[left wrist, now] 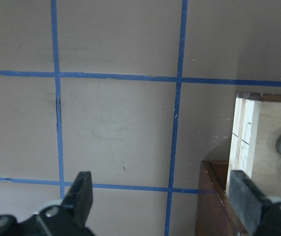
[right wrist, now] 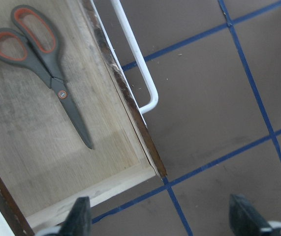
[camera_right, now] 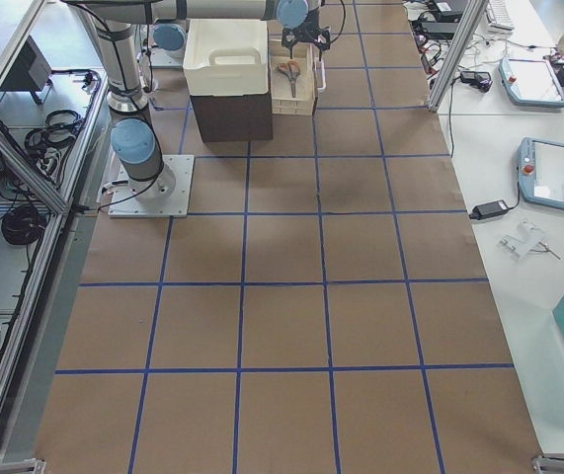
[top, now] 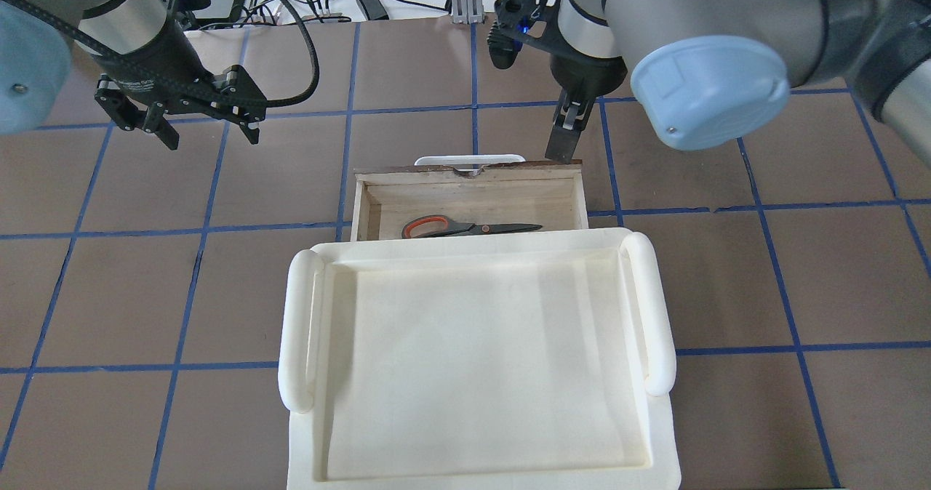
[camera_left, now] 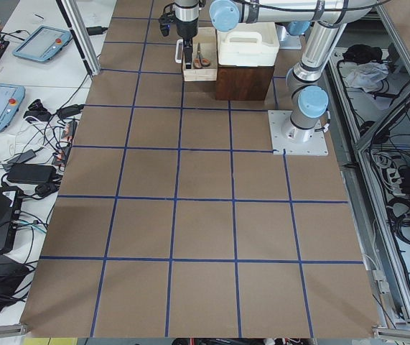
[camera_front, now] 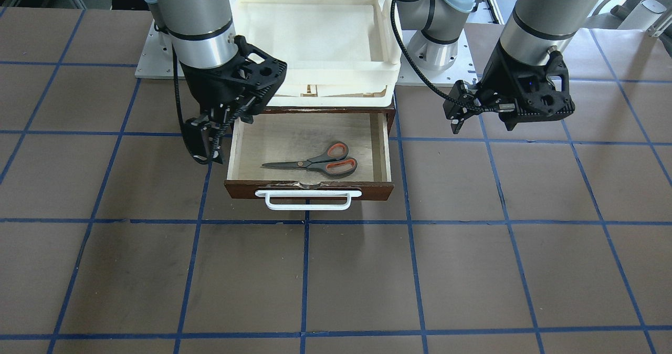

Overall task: Put scissors in drawer and close it
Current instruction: 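Raise the right gripper away while the left arm reaches toward the drawer handle, then lower the left gripper to the white drawer handle, then push the drawer closed with the left gripper, away from the robot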

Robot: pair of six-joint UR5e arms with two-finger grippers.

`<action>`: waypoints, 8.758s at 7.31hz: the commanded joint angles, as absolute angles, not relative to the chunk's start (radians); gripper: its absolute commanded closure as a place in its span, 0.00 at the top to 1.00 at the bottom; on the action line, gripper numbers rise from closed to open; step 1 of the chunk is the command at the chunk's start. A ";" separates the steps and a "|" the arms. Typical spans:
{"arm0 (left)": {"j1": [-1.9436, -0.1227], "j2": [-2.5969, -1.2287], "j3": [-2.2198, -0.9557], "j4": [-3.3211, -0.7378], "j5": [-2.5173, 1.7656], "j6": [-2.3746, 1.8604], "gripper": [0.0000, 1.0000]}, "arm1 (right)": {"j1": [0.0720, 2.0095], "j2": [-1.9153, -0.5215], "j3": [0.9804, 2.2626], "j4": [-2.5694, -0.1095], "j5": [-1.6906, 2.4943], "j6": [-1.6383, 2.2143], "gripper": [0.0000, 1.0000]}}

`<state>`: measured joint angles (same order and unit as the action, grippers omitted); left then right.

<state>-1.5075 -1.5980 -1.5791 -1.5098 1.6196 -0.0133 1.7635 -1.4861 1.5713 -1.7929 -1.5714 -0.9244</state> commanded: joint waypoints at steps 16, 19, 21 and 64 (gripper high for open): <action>-1.848 -2.094 -1.479 -1.089 1.595 -0.388 1.00 | 1.678 -1.635 1.571 -1.684 -1.552 0.109 1.00; -1.858 -2.091 -1.477 -1.141 1.583 -0.399 1.00 | 1.678 -1.634 1.571 -1.687 -1.552 0.103 1.00; -1.859 -2.086 -1.477 -1.163 1.578 -0.409 1.00 | 1.677 -1.635 1.571 -1.693 -1.552 0.098 1.00; -1.862 -1.996 -1.462 -1.739 1.496 -0.583 1.00 | 1.675 -1.641 1.571 -1.684 -1.555 0.095 1.00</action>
<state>-1.8623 -2.0003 -1.4615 -1.7225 1.4956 -0.5829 1.6756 -1.6414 1.5708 -1.6843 -1.5555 0.0951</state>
